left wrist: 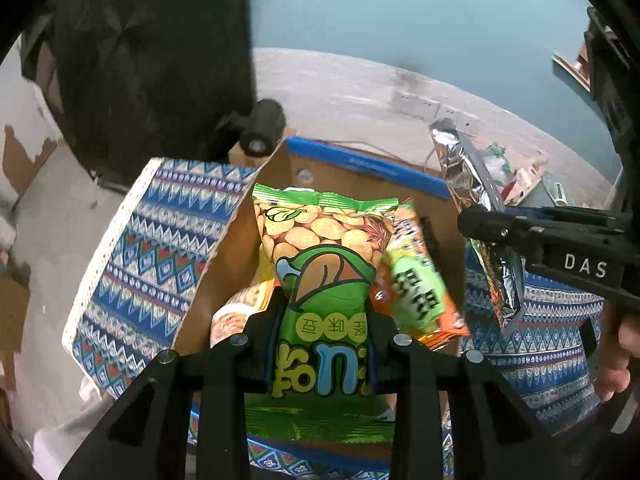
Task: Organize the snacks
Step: 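Open both tools to drop the peanut bag and silver bar into the box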
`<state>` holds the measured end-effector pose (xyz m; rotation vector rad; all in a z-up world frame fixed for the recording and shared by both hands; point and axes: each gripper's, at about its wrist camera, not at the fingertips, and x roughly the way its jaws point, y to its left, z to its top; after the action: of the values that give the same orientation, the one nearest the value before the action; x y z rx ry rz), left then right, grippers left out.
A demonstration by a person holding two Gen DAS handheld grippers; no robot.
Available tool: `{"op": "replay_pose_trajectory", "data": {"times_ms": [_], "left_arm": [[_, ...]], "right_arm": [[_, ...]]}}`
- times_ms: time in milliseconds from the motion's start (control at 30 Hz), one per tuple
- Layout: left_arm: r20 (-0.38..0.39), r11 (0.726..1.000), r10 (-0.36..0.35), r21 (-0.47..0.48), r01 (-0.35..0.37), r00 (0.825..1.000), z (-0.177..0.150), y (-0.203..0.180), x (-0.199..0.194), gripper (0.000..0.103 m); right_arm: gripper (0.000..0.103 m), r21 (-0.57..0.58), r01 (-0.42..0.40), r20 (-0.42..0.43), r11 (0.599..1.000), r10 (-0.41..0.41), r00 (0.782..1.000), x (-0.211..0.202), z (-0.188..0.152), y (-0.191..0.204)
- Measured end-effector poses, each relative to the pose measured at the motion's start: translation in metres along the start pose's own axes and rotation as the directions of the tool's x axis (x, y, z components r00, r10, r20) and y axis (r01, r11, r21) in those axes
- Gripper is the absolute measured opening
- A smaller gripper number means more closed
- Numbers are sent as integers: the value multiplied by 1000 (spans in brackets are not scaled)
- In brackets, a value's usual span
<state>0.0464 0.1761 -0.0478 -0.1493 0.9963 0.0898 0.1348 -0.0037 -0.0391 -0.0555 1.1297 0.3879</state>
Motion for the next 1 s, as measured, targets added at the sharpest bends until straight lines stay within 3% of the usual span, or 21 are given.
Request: {"op": "replay_pose_trajectory", "data": {"times_ms": [300,433,633,833,1000], "left_arm": [[-53,997,25,-75,-29,998,-4,30,19,34],[-54,994,14,-109,-20,998,-5,39,17,49],[-45,993,34,-114,-39,998,-2,42,9,64],[-23,994,59,-87,-61,998,-3,39,-5,70],[11,996,67,-60,-67,998,-4,33,-23,75]], "right_arm": [[26,-15,-42,-37,999,42,998,26,12,34],[26,-18,-53,-52,998,52,997,34,13,42],[28,-22,-64,-72,998,62,995,42,10,49],[29,-32,-61,-59,998,59,997,33,9,49],[39,-51,-36,-15,998,35,999,10,4,48]]}}
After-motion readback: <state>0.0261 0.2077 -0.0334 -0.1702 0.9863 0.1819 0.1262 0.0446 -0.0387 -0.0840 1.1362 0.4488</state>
